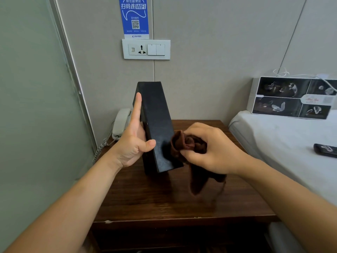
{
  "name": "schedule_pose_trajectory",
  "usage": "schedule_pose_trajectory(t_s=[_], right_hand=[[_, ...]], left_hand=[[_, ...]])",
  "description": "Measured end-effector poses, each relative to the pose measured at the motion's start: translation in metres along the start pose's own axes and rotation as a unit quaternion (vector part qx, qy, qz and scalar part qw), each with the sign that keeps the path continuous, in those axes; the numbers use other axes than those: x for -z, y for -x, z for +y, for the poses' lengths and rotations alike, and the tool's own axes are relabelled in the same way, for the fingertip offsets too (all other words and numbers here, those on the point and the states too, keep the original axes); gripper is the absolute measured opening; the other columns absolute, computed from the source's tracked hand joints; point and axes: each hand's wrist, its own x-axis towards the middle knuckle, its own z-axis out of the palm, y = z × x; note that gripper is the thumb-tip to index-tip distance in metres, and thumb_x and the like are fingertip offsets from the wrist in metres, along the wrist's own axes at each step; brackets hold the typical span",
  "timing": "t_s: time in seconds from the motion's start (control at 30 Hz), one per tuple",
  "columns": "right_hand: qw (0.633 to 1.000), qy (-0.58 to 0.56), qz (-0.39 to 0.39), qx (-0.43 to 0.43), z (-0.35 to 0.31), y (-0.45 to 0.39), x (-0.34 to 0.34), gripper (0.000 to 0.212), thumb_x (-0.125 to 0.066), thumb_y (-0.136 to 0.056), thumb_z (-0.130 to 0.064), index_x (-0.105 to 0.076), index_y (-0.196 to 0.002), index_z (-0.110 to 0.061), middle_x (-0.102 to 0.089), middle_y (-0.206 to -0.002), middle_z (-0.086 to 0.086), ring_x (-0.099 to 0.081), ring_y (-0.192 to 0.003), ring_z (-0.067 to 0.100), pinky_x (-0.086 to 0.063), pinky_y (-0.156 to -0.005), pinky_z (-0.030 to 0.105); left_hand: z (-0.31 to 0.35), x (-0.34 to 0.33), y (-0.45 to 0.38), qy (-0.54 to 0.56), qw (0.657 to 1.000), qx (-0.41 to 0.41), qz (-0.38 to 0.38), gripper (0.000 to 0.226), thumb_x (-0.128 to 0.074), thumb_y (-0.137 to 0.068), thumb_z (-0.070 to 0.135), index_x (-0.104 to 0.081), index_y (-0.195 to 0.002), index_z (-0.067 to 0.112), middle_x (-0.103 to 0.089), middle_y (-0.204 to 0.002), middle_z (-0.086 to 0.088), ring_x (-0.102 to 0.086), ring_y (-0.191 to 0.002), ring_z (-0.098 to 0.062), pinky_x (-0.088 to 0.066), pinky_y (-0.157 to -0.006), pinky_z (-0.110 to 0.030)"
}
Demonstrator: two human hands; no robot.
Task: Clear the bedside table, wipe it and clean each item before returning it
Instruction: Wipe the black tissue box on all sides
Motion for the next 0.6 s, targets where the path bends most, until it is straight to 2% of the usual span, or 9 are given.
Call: schedule_pose_trajectory(t_s=[0.1,0.2,0.27,0.33,0.37,0.43,0.53,0.6], right_hand=[[0.999,0.017,0.043,0.008,-0.001,-0.007,-0.015,0.024,-0.078,-0.089,-0.025,-0.072,-0.113,-0.025,-0.059,-0.105,-0.010,-0.062,-0.097,0.007,-0.052,-0.085,0.027],[1.000,0.013,0.029,-0.001,0.000,0.002,-0.025,0.032,-0.076,-0.090,-0.023,-0.071,-0.121,-0.024,-0.055,-0.109,-0.009,-0.061,-0.100,0.008,-0.051,-0.086,0.024],[1.000,0.017,-0.025,0.001,0.000,0.011,-0.016,0.027,-0.077,-0.088,-0.023,-0.072,-0.115,-0.027,-0.055,-0.106,-0.012,-0.062,-0.097,0.007,-0.052,-0.084,0.024],[0.994,0.042,-0.103,0.005,-0.001,0.016,-0.005,0.018,-0.077,-0.088,-0.028,-0.073,-0.105,-0.031,-0.056,-0.100,-0.016,-0.062,-0.092,0.006,-0.052,-0.080,0.026],[0.992,0.048,-0.116,0.009,-0.001,0.017,0.000,0.014,-0.077,-0.087,-0.029,-0.073,-0.101,-0.032,-0.057,-0.098,-0.016,-0.062,-0.091,0.006,-0.051,-0.078,0.026],[0.998,0.029,-0.059,0.011,0.001,0.016,0.004,0.012,-0.078,-0.087,-0.027,-0.073,-0.097,-0.030,-0.060,-0.096,-0.015,-0.062,-0.092,0.007,-0.050,-0.078,0.025],[0.998,-0.013,0.062,-0.010,0.004,0.010,-0.002,0.019,-0.077,-0.088,-0.026,-0.073,-0.107,-0.027,-0.062,-0.101,-0.010,-0.063,-0.097,0.009,-0.051,-0.083,0.025],[0.998,-0.006,0.064,0.000,0.006,0.012,-0.008,0.024,-0.077,-0.089,-0.026,-0.072,-0.112,-0.027,-0.059,-0.104,-0.010,-0.061,-0.099,0.008,-0.049,-0.084,0.020]], left_hand=[[0.002,-0.005,0.000,-0.002,1.000,-0.005,-0.016,0.128,-0.057,-0.077,-0.026,0.002,-0.161,0.050,-0.018,-0.172,0.006,-0.034,-0.153,-0.023,-0.043,-0.115,-0.039],[0.004,-0.008,0.000,-0.027,0.999,-0.008,-0.025,0.128,-0.058,-0.076,-0.026,0.002,-0.161,0.049,-0.015,-0.172,0.006,-0.030,-0.155,-0.023,-0.035,-0.121,-0.047],[0.005,-0.010,0.000,-0.042,0.999,-0.007,-0.025,0.128,-0.060,-0.075,-0.024,0.001,-0.161,0.049,-0.010,-0.173,0.007,-0.023,-0.157,-0.022,-0.024,-0.126,-0.055],[0.006,-0.013,0.000,-0.049,0.998,-0.006,-0.025,0.128,-0.062,-0.075,-0.022,-0.001,-0.161,0.049,-0.009,-0.173,0.006,-0.021,-0.158,-0.021,-0.020,-0.127,-0.056],[0.006,-0.015,0.000,-0.053,0.998,-0.007,-0.026,0.128,-0.063,-0.075,-0.021,-0.002,-0.161,0.050,-0.009,-0.174,0.005,-0.019,-0.158,-0.022,-0.019,-0.127,-0.056],[0.006,-0.021,0.000,-0.057,0.998,-0.012,-0.033,0.128,-0.064,-0.075,-0.022,-0.002,-0.161,0.049,-0.007,-0.174,0.003,-0.018,-0.159,-0.022,-0.018,-0.127,-0.055],[0.007,-0.028,0.000,-0.062,0.997,-0.016,-0.048,0.130,-0.061,-0.074,-0.027,-0.001,-0.162,0.046,-0.006,-0.174,0.005,-0.019,-0.158,-0.021,-0.024,-0.126,-0.049],[0.007,-0.031,0.000,-0.059,0.997,-0.016,-0.051,0.130,-0.060,-0.073,-0.028,-0.002,-0.162,0.046,-0.007,-0.174,0.004,-0.021,-0.158,-0.021,-0.032,-0.123,-0.044]])
